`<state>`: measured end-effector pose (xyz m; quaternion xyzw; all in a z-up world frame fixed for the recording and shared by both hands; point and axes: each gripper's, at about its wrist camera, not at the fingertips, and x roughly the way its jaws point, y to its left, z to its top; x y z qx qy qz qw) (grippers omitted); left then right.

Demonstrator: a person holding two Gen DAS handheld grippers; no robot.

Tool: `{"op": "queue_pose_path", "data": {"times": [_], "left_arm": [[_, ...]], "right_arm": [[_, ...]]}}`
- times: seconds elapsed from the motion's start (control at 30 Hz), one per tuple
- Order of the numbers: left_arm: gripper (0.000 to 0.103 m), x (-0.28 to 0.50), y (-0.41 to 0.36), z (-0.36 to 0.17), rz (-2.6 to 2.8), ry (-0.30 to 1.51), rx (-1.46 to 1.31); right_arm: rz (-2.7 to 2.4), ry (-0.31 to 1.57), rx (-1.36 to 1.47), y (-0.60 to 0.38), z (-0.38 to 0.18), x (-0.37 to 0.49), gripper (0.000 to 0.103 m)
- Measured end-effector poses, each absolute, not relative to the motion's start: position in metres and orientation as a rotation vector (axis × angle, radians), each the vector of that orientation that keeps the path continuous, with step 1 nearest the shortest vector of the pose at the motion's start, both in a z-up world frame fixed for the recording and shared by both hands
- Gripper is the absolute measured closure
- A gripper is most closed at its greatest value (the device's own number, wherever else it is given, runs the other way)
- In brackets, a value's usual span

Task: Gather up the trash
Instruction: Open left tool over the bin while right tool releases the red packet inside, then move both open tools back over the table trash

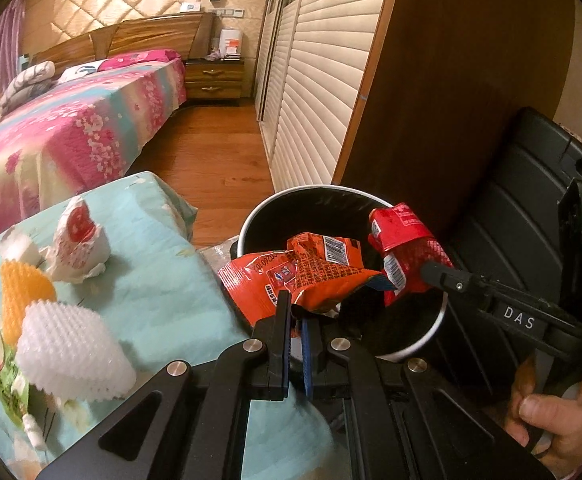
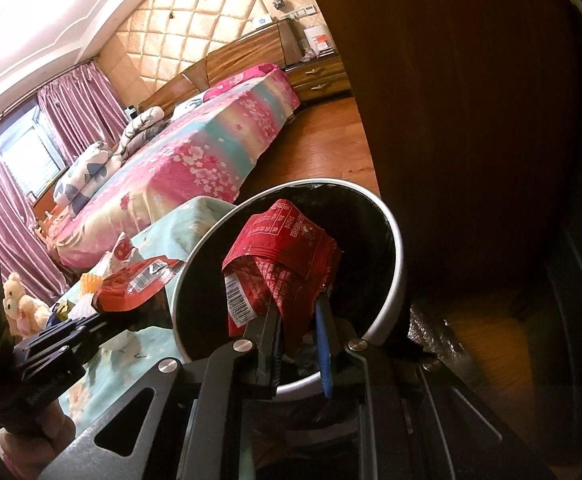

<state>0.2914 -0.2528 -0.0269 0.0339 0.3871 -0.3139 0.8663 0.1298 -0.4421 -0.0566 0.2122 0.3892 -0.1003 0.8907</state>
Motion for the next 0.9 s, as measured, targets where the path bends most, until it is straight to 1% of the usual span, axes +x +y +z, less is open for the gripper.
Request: {"op": "queue_pose_path", "data": {"times": [0.2,0.33,0.43,0.5,0.53,0.57,0.63,0.77,0.8,0.83,0.87,0.9], "left_arm": [[0.100,0.299,-0.263,-0.030,-0.677,0.816,0.082],[0.100,0.303,-0.268,-0.033,-0.680,0.827,0.092],[0.096,0.305,-0.270,-0.035,-0.681,0.840,0.095],[0.085,0.307,-0.271,-0.036,-0.678,0.852,0.094],[0.078,0.307,-0.270,-0.036,-0.673,0.849,0.091],[0.074,0.307,-0.270,-0.035,-0.669,0.844,0.089],[0.073,0.304,-0.266,-0.034,-0.669,0.837,0.084],[0.072,0.297,-0.254,-0.033,-0.658,0.830,0.059],[0.071,0.292,-0.249,-0.032,-0.653,0.826,0.053],[0.068,0.289,-0.245,-0.032,-0.647,0.821,0.049],[0.063,0.286,-0.239,-0.032,-0.640,0.816,0.044],[0.061,0.281,-0.234,-0.032,-0.631,0.811,0.038]], "right_arm": [[-0.217,0.824,0.423,-0.446,-0.056,0.137,0.088],[-0.224,0.835,0.411,-0.451,-0.057,0.142,0.086],[-0.235,0.841,0.407,-0.454,-0.057,0.143,0.085],[-0.243,0.846,0.406,-0.455,-0.057,0.144,0.084],[-0.247,0.846,0.406,-0.456,-0.057,0.143,0.081],[-0.247,0.843,0.407,-0.456,-0.056,0.142,0.078],[-0.249,0.837,0.407,-0.456,-0.054,0.141,0.067],[-0.252,0.822,0.420,-0.456,-0.052,0.137,0.059],[-0.250,0.814,0.429,-0.455,-0.051,0.135,0.055],[-0.246,0.805,0.436,-0.453,-0.050,0.133,0.048],[-0.242,0.799,0.439,-0.452,-0.049,0.132,0.044],[-0.235,0.789,0.447,-0.449,-0.048,0.130,0.034]]}}
